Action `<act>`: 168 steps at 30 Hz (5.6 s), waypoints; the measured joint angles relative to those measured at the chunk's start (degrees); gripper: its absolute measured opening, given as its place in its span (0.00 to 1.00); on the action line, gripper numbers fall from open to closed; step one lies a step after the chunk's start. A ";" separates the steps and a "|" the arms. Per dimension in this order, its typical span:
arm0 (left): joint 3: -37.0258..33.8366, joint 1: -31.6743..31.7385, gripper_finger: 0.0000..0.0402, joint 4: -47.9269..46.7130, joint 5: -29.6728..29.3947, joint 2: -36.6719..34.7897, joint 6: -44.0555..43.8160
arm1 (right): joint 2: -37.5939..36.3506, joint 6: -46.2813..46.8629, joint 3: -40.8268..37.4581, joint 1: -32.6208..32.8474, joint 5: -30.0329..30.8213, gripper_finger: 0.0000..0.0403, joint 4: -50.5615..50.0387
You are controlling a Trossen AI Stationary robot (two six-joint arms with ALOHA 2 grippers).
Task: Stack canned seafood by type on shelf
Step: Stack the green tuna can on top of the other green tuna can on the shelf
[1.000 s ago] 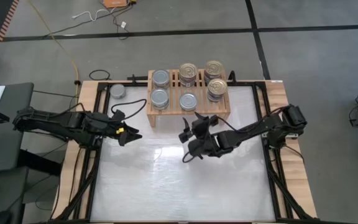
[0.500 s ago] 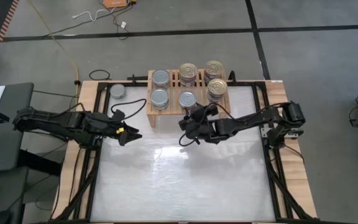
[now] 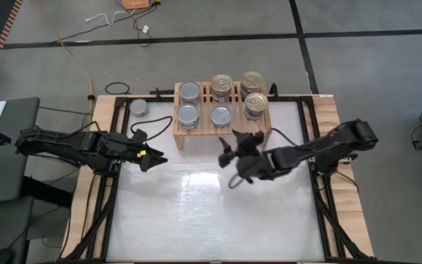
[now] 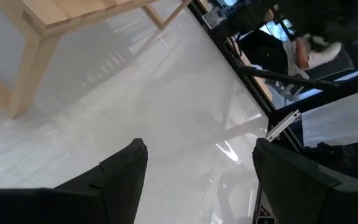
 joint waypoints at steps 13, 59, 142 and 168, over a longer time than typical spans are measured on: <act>0.00 -0.03 0.70 0.09 -3.06 0.02 -3.09 | -1.74 36.64 -0.03 6.13 -55.89 0.70 -50.75; 6.56 28.00 0.01 -24.69 -6.37 18.27 19.98 | 0.73 84.01 -0.01 30.66 -44.20 0.70 -62.43; 12.96 55.67 0.00 -32.28 6.67 51.80 12.70 | 0.73 73.47 -0.01 27.12 -44.90 0.70 -62.52; -9.27 0.78 0.00 -14.25 5.79 24.52 -44.85 | 0.71 68.97 -0.01 29.64 -44.64 0.70 -60.37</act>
